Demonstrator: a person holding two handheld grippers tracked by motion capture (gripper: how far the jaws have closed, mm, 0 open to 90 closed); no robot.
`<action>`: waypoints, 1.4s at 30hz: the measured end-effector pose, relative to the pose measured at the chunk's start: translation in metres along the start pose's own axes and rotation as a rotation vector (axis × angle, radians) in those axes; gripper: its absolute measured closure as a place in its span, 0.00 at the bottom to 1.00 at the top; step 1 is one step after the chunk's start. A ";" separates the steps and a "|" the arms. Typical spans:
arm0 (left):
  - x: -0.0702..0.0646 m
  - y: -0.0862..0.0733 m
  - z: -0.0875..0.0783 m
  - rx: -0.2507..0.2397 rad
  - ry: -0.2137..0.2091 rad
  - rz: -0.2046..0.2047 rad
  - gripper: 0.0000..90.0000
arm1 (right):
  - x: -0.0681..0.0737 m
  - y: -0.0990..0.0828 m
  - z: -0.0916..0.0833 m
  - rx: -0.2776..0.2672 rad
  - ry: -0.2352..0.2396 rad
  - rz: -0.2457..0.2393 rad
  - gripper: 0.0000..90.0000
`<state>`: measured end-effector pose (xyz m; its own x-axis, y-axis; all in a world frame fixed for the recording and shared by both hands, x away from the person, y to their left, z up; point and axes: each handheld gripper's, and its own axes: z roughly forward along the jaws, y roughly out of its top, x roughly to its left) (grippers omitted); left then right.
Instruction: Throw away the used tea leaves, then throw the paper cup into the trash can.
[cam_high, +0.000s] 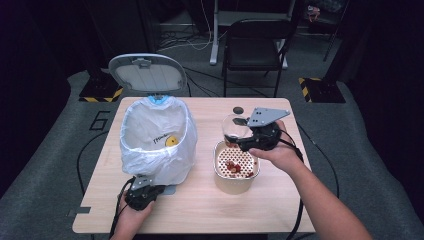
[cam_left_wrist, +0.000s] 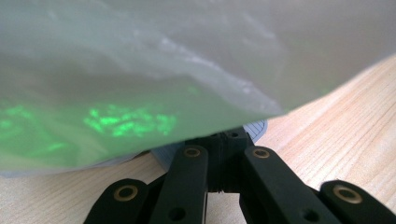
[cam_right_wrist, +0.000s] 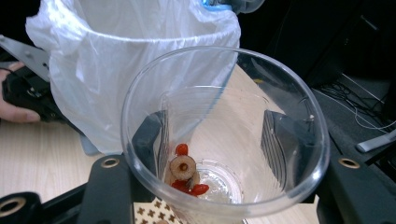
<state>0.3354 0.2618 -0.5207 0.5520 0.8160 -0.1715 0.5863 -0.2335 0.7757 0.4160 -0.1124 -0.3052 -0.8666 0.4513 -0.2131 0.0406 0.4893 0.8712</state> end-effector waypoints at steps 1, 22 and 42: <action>0.000 0.000 0.000 0.001 0.003 -0.001 1.00 | 0.001 0.001 0.001 -0.002 0.002 -0.001 0.46; 0.001 0.000 0.000 0.003 -0.003 0.002 1.00 | 0.010 0.040 0.017 -0.068 0.027 0.104 0.46; 0.002 0.000 0.000 0.006 -0.012 0.018 1.00 | 0.012 0.089 0.049 -0.089 0.077 0.109 0.46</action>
<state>0.3368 0.2634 -0.5208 0.5698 0.8050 -0.1652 0.5799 -0.2515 0.7749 0.4332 -0.0267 -0.2520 -0.8950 0.4382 -0.0839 0.0952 0.3713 0.9236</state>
